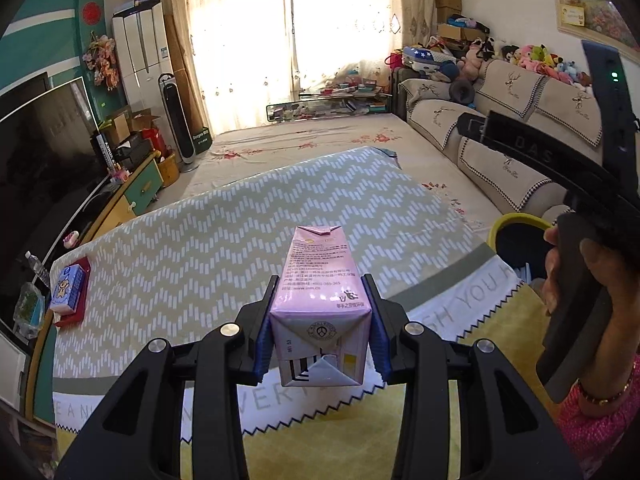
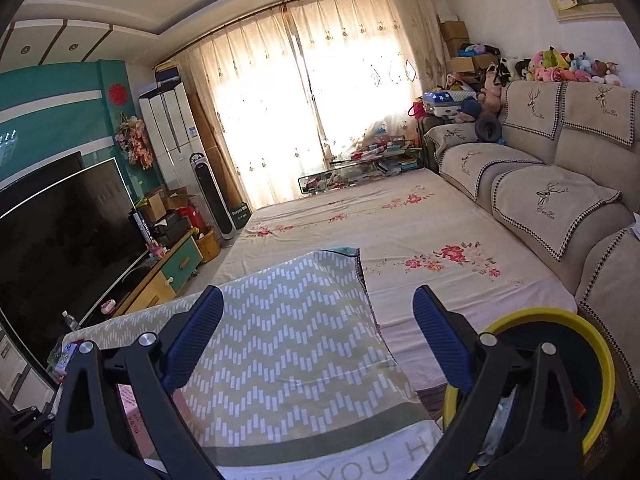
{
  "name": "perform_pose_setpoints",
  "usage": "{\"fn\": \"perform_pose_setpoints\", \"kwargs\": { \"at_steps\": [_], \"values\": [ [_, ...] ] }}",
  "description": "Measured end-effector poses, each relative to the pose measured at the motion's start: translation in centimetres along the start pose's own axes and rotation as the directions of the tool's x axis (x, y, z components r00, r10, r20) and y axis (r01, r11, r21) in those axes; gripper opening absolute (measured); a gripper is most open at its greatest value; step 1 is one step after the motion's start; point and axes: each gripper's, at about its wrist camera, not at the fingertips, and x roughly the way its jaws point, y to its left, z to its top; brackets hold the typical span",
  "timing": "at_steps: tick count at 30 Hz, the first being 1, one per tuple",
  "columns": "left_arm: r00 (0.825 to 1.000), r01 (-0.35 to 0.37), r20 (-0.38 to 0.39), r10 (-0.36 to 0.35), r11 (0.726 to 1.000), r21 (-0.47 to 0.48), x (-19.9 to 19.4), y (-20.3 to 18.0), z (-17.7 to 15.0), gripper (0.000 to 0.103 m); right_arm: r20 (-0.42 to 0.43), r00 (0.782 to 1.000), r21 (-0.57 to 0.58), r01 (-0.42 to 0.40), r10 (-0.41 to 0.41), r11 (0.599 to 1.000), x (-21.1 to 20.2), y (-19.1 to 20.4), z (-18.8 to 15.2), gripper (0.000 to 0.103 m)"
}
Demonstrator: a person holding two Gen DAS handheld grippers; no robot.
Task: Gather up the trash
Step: 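Carry the carton with the left gripper and drop it into the bin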
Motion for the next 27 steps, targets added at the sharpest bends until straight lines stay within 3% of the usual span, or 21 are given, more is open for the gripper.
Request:
{"fn": "perform_pose_setpoints", "kwargs": {
  "at_steps": [6,10,15,22,27],
  "values": [
    [0.998,0.066,0.006,-0.067,0.994,0.087,-2.7,-4.0,0.3,0.040,0.000,1.000,-0.014,-0.002,0.002,1.000,-5.7,-4.8,-0.2,0.091],
    [0.987,0.160,0.012,-0.163,0.978,0.136,-3.8,-8.4,1.4,0.039,0.010,0.994,-0.036,0.108,-0.108,0.993,-10.4,-10.4,-1.4,0.091],
    [0.961,0.271,-0.012,-0.275,0.940,0.204,-3.6,-15.2,3.3,0.040,0.012,0.963,-0.009,0.270,-0.270,0.963,-15.4,-17.7,-3.1,0.091],
    [0.927,0.375,-0.104,-0.360,0.885,0.275,0.2,-25.0,5.6,0.040,0.021,0.939,0.067,0.340,-0.342,0.938,-20.0,-23.8,-5.2,0.093],
    [0.924,0.380,-0.152,-0.350,0.882,0.279,5.8,-29.2,6.7,0.040,0.012,0.936,0.108,0.349,-0.352,0.931,-20.3,-26.3,-5.8,0.093]
  ]
}}
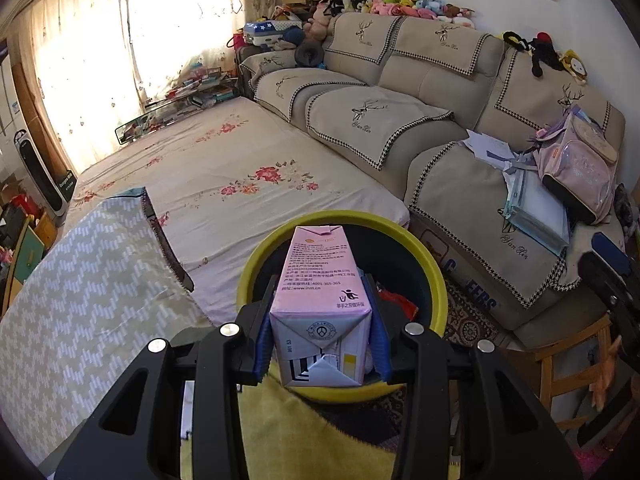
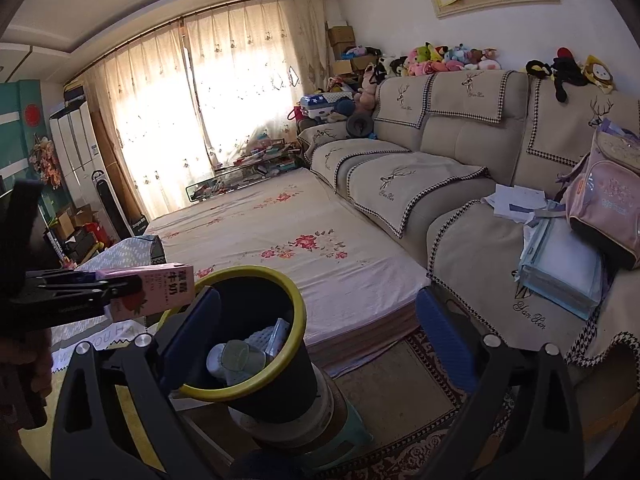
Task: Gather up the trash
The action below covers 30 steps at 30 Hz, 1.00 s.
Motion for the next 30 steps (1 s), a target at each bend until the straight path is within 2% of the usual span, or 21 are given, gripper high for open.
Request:
{"fn": "perform_pose_setpoints", "kwargs": {
  "at_steps": [3,5,7,9,10,13,14,17,21,25,30],
  "values": [
    [1.000,-0.016,-0.027,0.016,1.000,-0.003,3.6,-0.1,0.9,0.040,-0.015,1.000,0.008,0.007,-0.007,1.000,0.6,-0.6,-0.4,0.093],
    [0.996,-0.007,-0.087,0.006,1.000,-0.020,5.8,0.4,1.1,0.041,-0.025,1.000,0.013,0.005,-0.005,1.000,0.8,-0.7,-0.8,0.093],
    [0.992,-0.021,-0.128,0.014,0.998,-0.055,7.3,0.8,0.8,0.063,-0.036,0.999,0.016,0.001,-0.001,1.000,1.1,-0.5,-1.0,0.093],
    [0.992,-0.031,-0.124,0.021,0.996,-0.079,7.1,1.4,0.4,0.065,-0.038,0.999,0.007,-0.005,0.005,1.000,1.1,-0.1,-0.9,0.093],
    [0.993,-0.024,-0.114,0.014,0.996,-0.088,6.4,1.8,0.1,0.070,-0.039,0.999,0.002,-0.011,0.011,1.000,1.1,0.1,-0.9,0.094],
    [0.999,-0.033,-0.042,0.028,0.994,-0.108,2.1,3.4,-1.4,0.087,-0.046,0.998,-0.018,-0.040,0.039,0.999,0.8,1.3,-0.8,0.094],
    [0.999,-0.037,-0.009,0.036,0.993,-0.114,0.4,3.8,-1.8,0.089,-0.046,0.998,-0.027,-0.053,0.051,0.998,0.6,1.8,-0.9,0.095],
    [0.990,-0.077,0.104,0.092,0.988,-0.136,-5.6,4.6,-4.0,0.098,-0.055,0.994,-0.063,-0.095,0.091,0.994,-0.2,3.9,-1.3,0.096],
    [0.961,-0.188,0.173,0.216,0.968,-0.167,-12.4,5.5,-8.3,0.098,-0.089,0.981,-0.128,-0.180,0.170,0.975,-1.4,6.9,-2.1,0.096],
    [0.923,-0.274,0.203,0.327,0.929,-0.250,-18.2,7.5,-13.8,0.098,-0.104,0.972,-0.195,-0.226,0.209,0.954,-3.0,9.9,-2.6,0.096],
    [0.872,-0.365,0.182,0.454,0.851,-0.376,-24.3,10.2,-20.5,0.098,-0.092,0.953,-0.247,-0.302,0.288,0.921,-5.4,13.2,-2.6,0.096]
  ]
}}
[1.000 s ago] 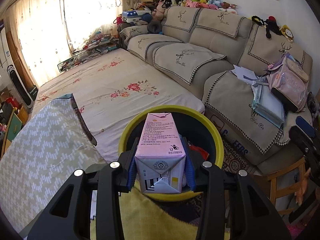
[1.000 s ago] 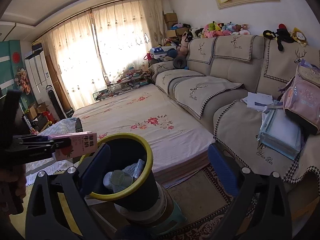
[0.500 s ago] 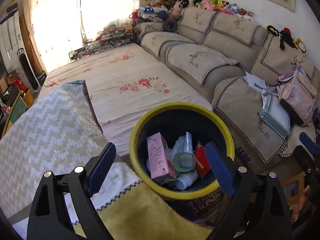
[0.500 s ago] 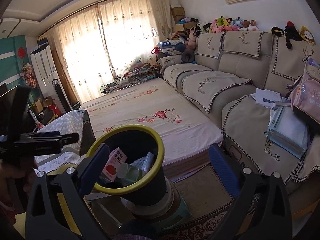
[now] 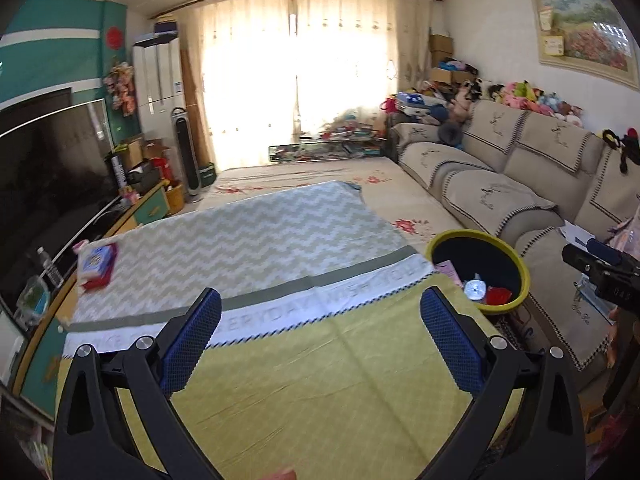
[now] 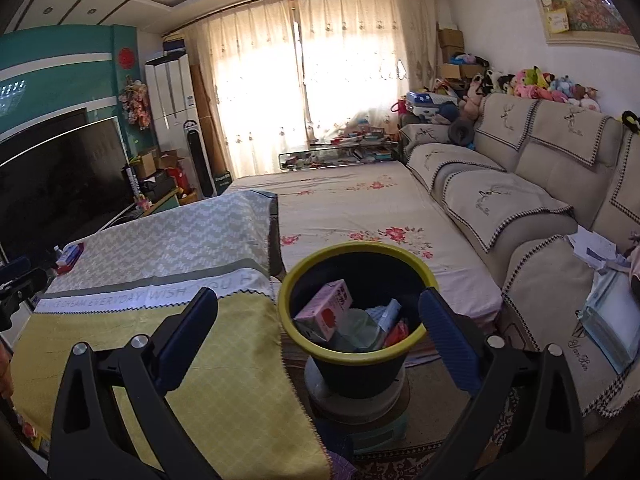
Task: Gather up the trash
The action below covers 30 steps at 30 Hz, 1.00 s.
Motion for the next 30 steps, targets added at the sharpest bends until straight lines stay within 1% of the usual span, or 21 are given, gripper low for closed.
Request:
{"fn": "perform_pose_setpoints", "kwargs": {
  "at_steps": [2,4,7,10,14,20,22,30],
  "values": [
    [0.998,-0.062,0.010,0.063,0.996,-0.058,-2.2,2.7,-1.2,0.098,0.006,1.000,-0.026,-0.022,0.022,0.999,-0.5,1.3,0.2,0.096],
    [0.993,-0.109,0.022,0.113,0.986,-0.125,-4.2,5.0,-2.2,0.098,0.006,0.999,-0.052,-0.038,0.039,0.998,-0.9,2.6,0.2,0.096],
    [0.989,-0.139,0.021,0.146,0.970,-0.198,-6.6,8.0,-3.4,0.098,0.005,0.999,-0.078,-0.052,0.052,0.996,-1.6,4.0,0.1,0.096],
    [0.984,-0.162,0.038,0.176,0.957,-0.239,-8.4,9.6,-4.5,0.098,0.003,0.998,-0.103,-0.062,0.062,0.993,-2.3,4.9,-0.1,0.096],
    [0.981,-0.179,0.038,0.193,0.955,-0.237,-9.5,10.1,-5.0,0.098,0.008,0.997,-0.123,-0.069,0.071,0.990,-3.5,5.9,-0.3,0.096],
    [0.981,-0.178,0.041,0.191,0.958,-0.223,-9.9,8.8,-5.3,0.098,0.014,0.996,-0.132,-0.084,0.086,0.988,-4.5,6.6,-0.2,0.096],
    [0.982,-0.170,0.038,0.183,0.959,-0.226,-10.1,8.8,-5.5,0.098,0.013,0.995,-0.131,-0.095,0.097,0.987,-4.7,6.7,-0.1,0.096],
    [0.981,-0.173,0.043,0.188,0.957,-0.231,-10.8,9.0,-5.7,0.098,0.000,0.994,-0.120,-0.104,0.105,0.987,-4.4,6.6,-0.2,0.096]
  ]
}}
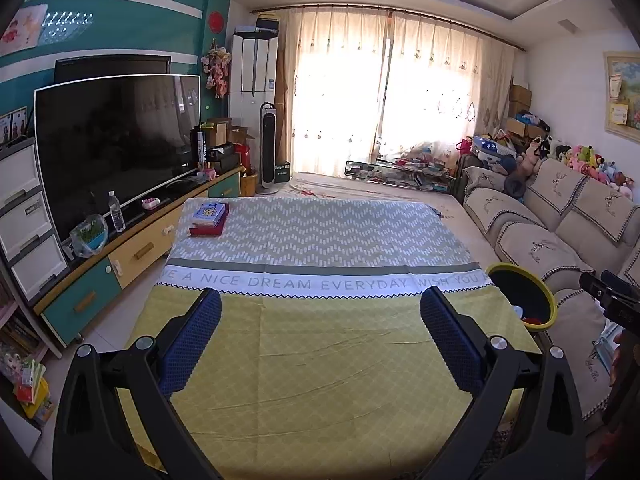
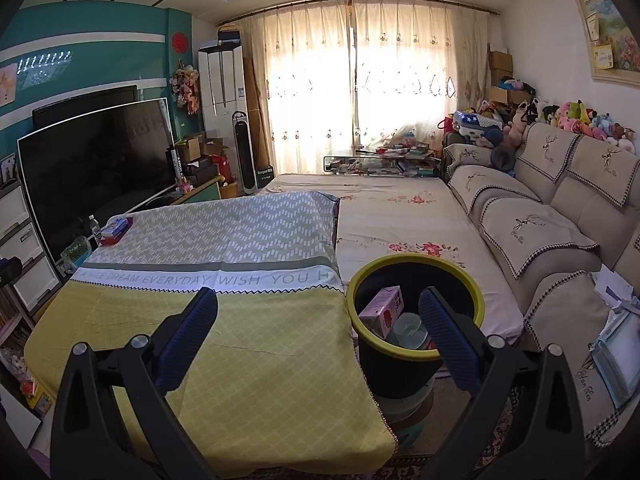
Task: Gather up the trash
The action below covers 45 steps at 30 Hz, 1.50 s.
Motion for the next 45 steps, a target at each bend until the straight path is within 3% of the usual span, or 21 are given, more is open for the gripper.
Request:
{"fn": "perform_pose_setpoints", "kwargs": {
  "at_steps": [45],
  "values": [
    [0.997,0.046,-0.067,-0.046,0.999,-0.005,1.7,-0.3,-1.0,0.098,-0.035,0.999,0.026,-0.013,0.014,1.000,2.1,-0.2,-0.8,0.096]
  ]
}}
